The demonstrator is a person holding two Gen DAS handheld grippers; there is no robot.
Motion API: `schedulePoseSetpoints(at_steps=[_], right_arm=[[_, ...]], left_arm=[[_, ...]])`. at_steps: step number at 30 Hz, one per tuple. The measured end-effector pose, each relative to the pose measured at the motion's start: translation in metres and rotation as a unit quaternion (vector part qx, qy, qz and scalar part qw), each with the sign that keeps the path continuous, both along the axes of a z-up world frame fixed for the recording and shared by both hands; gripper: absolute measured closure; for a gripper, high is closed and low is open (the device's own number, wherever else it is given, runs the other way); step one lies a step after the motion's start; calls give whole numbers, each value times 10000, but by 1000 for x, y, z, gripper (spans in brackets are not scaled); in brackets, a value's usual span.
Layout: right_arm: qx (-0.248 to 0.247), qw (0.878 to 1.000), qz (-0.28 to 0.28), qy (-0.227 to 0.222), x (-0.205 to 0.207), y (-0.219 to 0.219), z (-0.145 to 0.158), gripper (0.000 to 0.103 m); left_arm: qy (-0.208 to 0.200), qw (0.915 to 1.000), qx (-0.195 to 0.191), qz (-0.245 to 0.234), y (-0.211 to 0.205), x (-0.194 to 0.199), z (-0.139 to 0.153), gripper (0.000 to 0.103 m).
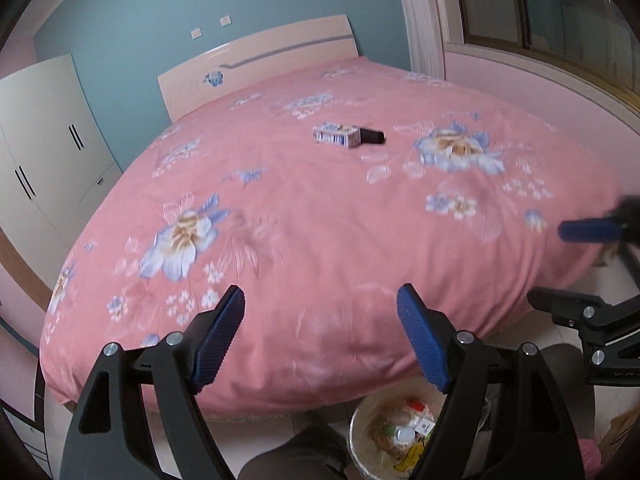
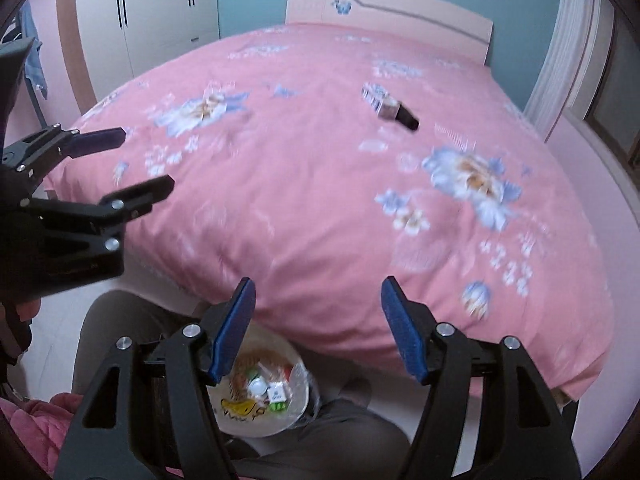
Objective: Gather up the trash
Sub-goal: 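Move both open tools back over the bed toward the milk carton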
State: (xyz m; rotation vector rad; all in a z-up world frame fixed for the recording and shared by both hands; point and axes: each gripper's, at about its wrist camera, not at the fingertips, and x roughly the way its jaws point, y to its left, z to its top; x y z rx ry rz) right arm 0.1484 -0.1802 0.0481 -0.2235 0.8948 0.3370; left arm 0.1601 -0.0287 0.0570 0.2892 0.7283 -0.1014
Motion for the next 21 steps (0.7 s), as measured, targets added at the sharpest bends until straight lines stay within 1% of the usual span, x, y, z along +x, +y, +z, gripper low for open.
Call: schedulePoseSetpoints(at_steps=[4, 8, 12, 17, 21], right_arm=[[-42, 9997, 44, -216, 12, 0, 17, 37], [-60, 9993, 68, -360, 22, 0, 28, 35], [-104, 9987, 79, -499, 34, -2, 38, 34], [-146, 9977, 78, -654, 52, -3, 51, 34], [-130, 9971, 64, -743, 73, -7, 59, 34]], left_arm=[[-116, 9999, -1, -32, -4, 9, 11, 22], [-203, 9998, -6, -52, -7, 21, 19, 22], [-299, 9995, 20, -68, -9, 35, 27, 22], [-310, 9995, -29, -85, -9, 55, 34, 22], [-278, 9995, -93, -65, -10, 79, 39, 22]])
